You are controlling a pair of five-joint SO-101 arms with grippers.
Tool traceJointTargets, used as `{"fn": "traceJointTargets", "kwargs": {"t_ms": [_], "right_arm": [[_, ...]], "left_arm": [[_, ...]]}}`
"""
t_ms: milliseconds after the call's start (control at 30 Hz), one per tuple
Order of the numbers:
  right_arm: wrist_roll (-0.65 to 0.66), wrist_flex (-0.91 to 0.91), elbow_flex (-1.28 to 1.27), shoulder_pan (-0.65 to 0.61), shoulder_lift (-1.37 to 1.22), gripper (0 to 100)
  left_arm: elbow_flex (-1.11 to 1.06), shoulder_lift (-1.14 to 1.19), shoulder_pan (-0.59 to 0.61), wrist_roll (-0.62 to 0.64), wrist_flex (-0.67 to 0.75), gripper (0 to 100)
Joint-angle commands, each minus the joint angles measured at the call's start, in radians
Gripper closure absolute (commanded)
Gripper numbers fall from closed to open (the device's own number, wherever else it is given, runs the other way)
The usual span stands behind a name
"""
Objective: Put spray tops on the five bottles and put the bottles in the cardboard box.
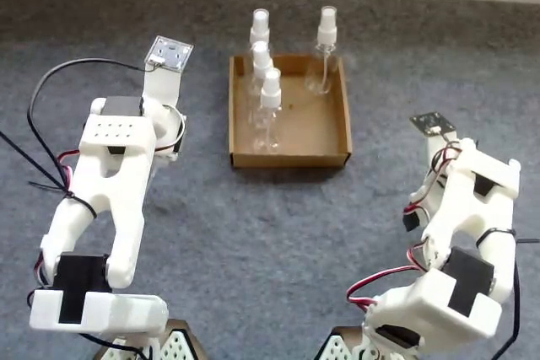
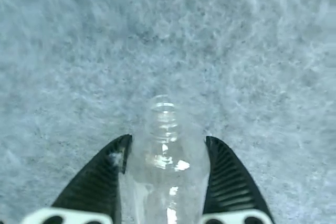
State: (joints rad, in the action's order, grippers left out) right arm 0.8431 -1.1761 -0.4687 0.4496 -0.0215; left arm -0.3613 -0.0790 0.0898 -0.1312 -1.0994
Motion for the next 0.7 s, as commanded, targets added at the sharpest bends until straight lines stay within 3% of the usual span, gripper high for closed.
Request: {"fn": "traceJointTargets", "kwargs": {"t_ms": [0,167,500,667], "right_arm": [[0.011,0.005,0.038,0.056,0.019,99.5],[-0.118,-0.120,0.183,0.051,0.116,99.5],[-0.517,-0.151,0.291,-0.315,0.498,99.5],[-0.552,-0.180,0.275,-0.426,0.581,99.5]], "left_arm": [[0.073,-0.053,0.012,0.008,0.009,100],[0.260,-0.054,0.005,0.009,-0.114,100],[0.819,-0.054,0.002,0.011,-0.479,100],[1.070,-0.054,0.001,0.011,-0.618,100]]}}
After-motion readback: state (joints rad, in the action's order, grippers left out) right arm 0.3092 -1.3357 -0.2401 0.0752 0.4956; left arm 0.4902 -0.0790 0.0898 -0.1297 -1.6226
